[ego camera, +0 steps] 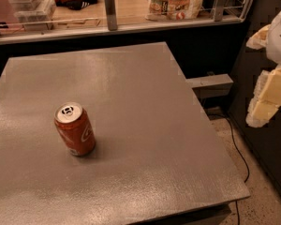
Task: Pick green rice chip bag
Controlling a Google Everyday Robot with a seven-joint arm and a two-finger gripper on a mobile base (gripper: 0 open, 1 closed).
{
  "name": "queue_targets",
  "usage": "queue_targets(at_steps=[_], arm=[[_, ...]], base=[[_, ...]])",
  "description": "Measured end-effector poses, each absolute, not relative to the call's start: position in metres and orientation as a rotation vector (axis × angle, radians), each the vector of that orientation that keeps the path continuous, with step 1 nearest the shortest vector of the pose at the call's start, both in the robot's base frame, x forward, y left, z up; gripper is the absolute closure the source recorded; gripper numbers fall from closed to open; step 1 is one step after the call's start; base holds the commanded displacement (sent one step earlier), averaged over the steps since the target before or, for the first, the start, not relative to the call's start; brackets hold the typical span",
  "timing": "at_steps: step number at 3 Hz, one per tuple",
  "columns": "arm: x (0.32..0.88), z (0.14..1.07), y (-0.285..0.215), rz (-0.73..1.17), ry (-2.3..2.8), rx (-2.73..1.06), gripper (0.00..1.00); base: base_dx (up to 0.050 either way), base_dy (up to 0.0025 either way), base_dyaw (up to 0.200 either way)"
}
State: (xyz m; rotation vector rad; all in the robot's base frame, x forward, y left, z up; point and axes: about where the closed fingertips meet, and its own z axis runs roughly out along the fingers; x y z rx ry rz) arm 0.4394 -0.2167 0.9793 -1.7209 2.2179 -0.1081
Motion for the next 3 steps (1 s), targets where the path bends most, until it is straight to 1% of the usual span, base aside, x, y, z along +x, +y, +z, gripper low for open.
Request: queue_targets(at_steps=[1, 2, 3], arm=[[0.448, 0.984, -0.207, -0.147, 2.151, -1.777, 0.0], [0.456, 0.971, -0.169, -0.18, 2.087, -1.883, 0.0], [0.45, 0.949, -0.132, -0.158, 2.039, -2.006, 0.0]], base=[[0.0, 0.0, 0.0], [0.0, 0.0, 0.0], [0.0, 0.0, 0.0]])
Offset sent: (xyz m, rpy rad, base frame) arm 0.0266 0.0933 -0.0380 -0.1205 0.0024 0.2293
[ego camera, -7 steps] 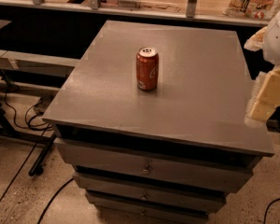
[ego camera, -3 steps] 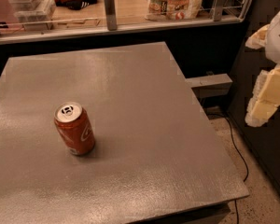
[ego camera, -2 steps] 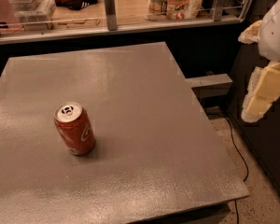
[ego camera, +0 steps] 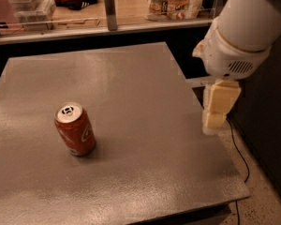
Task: Pick green rice chip bag
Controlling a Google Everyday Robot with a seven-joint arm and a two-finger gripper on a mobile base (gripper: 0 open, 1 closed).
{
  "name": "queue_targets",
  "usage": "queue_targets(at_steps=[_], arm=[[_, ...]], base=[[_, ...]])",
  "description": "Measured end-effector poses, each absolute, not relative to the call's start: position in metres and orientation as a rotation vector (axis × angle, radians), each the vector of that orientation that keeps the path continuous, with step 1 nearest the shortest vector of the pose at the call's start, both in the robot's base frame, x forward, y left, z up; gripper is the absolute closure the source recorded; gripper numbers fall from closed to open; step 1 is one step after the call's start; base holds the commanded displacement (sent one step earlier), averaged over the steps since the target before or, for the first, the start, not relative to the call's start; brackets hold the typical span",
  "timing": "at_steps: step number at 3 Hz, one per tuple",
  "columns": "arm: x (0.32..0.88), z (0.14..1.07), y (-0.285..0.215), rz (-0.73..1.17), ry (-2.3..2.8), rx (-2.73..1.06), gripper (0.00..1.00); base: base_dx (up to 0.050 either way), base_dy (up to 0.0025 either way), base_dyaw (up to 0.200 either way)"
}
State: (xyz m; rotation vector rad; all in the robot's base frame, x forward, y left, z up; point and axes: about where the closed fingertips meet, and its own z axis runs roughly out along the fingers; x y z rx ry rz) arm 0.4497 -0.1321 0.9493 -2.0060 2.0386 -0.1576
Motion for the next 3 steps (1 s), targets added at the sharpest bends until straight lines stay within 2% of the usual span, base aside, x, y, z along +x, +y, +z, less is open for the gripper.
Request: queue_targets(at_steps=[3], arm=[[0.389, 0.946, -0.021, -0.138, 1.785, -2.196, 0.0]], base=[[0.0, 0.0, 0.0]])
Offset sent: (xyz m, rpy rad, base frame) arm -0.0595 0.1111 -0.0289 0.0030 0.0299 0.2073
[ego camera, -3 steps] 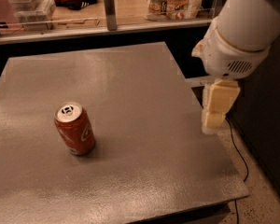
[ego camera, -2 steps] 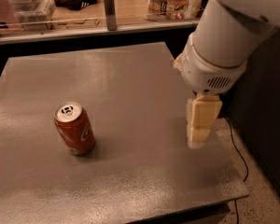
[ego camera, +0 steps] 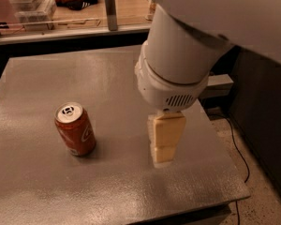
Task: Pick green rice chip bag
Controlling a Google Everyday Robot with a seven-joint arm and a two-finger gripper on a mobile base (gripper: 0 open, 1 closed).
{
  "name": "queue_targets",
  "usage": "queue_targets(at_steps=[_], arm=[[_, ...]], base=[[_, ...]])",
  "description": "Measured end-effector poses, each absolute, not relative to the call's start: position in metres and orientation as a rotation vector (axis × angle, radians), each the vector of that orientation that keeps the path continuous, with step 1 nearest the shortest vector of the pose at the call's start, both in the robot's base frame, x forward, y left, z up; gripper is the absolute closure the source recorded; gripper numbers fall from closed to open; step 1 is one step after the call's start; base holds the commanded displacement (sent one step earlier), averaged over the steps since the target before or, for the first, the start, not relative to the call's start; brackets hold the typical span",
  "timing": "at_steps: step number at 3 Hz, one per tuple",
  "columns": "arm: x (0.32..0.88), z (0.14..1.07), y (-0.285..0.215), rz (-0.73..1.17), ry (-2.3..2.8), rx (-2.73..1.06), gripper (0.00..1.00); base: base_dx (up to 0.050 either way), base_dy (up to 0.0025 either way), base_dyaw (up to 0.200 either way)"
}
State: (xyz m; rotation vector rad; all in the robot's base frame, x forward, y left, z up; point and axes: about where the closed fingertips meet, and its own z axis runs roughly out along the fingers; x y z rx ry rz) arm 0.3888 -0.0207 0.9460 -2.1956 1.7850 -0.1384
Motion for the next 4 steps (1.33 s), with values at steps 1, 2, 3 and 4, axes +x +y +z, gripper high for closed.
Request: queue_targets(at_steps=[1, 2, 3, 4], arm=[[0.382, 0.955, 0.025, -0.164, 1.712, -2.25, 0.0], [0.381, 0.956, 0.037, -0.173, 1.701, -2.257, 0.0], [0.391, 0.941, 0.058, -0.208, 1.73, -2.315, 0.0], [0.408, 0.911, 0.094, -0.256, 1.778, -2.399, 0.0]], base=[[0.0, 0.0, 0.0], [0.0, 0.0, 0.0], [0.0, 0.0, 0.0], [0.0, 0.0, 0.0]])
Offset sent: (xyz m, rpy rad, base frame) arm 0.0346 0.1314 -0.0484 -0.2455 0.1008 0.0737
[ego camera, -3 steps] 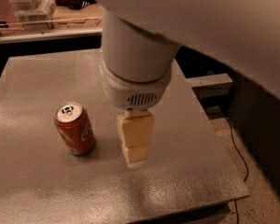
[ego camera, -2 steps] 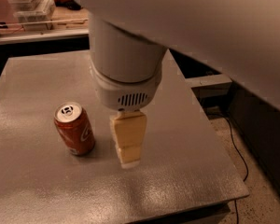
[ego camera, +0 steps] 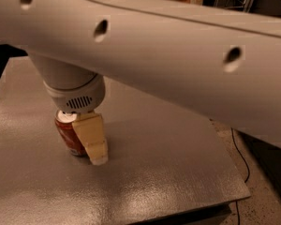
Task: Pick green rice chip bag
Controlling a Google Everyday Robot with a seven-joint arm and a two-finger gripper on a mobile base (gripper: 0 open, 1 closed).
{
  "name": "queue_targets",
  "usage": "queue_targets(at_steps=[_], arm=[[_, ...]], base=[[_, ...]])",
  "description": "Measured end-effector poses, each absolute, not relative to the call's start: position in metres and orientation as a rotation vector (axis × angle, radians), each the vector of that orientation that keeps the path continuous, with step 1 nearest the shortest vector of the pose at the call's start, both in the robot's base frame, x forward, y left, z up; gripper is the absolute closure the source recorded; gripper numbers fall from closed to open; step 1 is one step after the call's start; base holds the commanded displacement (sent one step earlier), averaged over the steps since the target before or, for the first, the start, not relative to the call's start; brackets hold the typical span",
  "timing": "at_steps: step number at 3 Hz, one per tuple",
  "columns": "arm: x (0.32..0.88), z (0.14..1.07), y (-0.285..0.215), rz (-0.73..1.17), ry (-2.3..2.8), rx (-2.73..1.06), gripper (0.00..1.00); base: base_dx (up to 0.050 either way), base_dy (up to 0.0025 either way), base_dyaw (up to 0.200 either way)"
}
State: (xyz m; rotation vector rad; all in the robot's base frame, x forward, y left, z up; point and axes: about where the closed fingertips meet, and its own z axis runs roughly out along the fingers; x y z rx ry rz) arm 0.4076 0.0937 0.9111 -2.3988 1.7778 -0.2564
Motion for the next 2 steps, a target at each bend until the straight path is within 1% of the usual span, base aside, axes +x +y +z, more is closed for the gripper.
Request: queue_targets(at_steps=[1, 2], arm=[[0.416, 0.897, 0.115, -0.262, 1.8, -2.428, 0.0], [0.418, 0.891, 0.13, -0.274, 1.786, -2.455, 0.1]], base=[[0.0, 0.0, 0.0], [0.0, 0.0, 0.0]])
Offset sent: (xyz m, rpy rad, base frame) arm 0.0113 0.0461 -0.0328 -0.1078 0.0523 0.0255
